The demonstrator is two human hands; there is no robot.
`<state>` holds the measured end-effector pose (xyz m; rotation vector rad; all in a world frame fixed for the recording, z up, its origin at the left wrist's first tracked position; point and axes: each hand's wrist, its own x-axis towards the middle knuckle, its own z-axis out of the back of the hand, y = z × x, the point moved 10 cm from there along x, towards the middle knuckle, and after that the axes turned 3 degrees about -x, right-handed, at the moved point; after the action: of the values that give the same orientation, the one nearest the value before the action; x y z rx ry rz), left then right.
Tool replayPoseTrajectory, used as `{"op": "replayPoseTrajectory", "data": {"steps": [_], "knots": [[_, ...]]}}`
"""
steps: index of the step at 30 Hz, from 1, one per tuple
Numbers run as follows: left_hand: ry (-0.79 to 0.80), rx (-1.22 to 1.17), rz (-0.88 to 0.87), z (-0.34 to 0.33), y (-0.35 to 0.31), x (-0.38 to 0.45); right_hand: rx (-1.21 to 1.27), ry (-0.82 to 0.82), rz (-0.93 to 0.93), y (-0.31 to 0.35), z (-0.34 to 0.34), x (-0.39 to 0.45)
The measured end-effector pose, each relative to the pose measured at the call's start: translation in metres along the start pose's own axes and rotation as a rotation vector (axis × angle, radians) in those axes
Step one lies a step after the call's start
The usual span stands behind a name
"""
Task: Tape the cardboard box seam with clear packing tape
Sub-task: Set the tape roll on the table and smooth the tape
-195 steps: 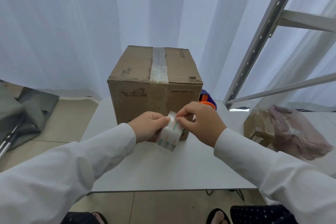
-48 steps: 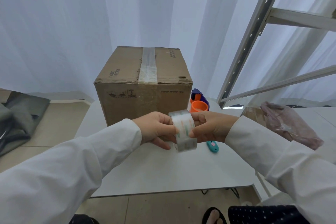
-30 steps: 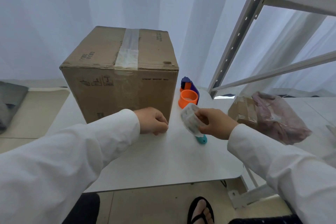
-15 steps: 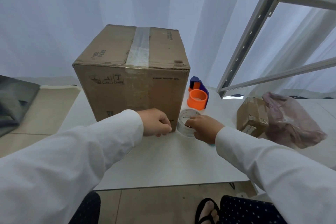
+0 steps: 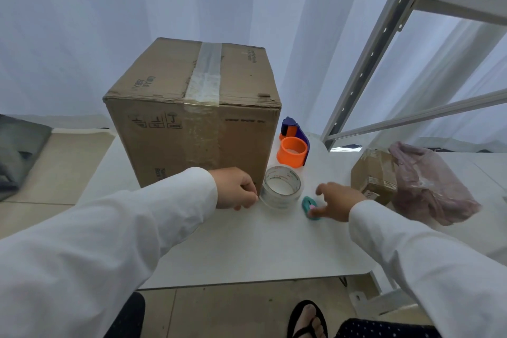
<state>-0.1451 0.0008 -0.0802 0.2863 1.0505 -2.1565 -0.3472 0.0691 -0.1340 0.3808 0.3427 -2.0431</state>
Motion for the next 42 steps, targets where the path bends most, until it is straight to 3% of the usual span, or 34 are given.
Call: {"op": "replayPoseTrajectory", "data": {"steps": [4, 14, 17, 20, 22, 24, 30, 36, 39, 42], "knots": [[-0.008, 0.004, 0.004, 0.001, 0.000, 0.003, 0.155, -0.005, 0.028, 0.009, -0.019, 0.007], [-0.013, 0.034, -0.007, -0.006, -0.009, 0.012, 0.041, -0.069, -0.053, -0.022, -0.012, 0.011], [-0.008, 0.043, -0.003, -0.008, -0.009, 0.013, 0.030, -0.243, -0.019, -0.014, 0.010, 0.006], [-0.002, 0.054, 0.002, -0.009, -0.009, 0.013, 0.118, -0.574, 0.191, 0.018, 0.048, -0.011], [0.004, 0.056, 0.002, -0.009, -0.008, 0.012, 0.063, -0.604, 0.397, 0.051, 0.051, -0.020], [0.005, 0.063, 0.001, -0.009, -0.008, 0.011, -0.017, -0.556, 0.484, 0.068, 0.044, -0.022], [-0.002, 0.073, 0.005, -0.006, -0.007, 0.008, -0.073, -0.429, 0.416, 0.044, 0.035, -0.015], [-0.004, 0.093, 0.002, -0.006, -0.007, 0.008, 0.110, -0.312, 0.305, 0.023, 0.028, -0.008], [-0.008, 0.096, 0.000, -0.006, -0.007, 0.009, 0.377, -0.437, 0.142, 0.001, 0.045, -0.004], [-0.007, 0.101, 0.002, -0.005, -0.004, 0.010, 0.383, -0.490, -0.012, -0.021, 0.045, 0.000]]}}
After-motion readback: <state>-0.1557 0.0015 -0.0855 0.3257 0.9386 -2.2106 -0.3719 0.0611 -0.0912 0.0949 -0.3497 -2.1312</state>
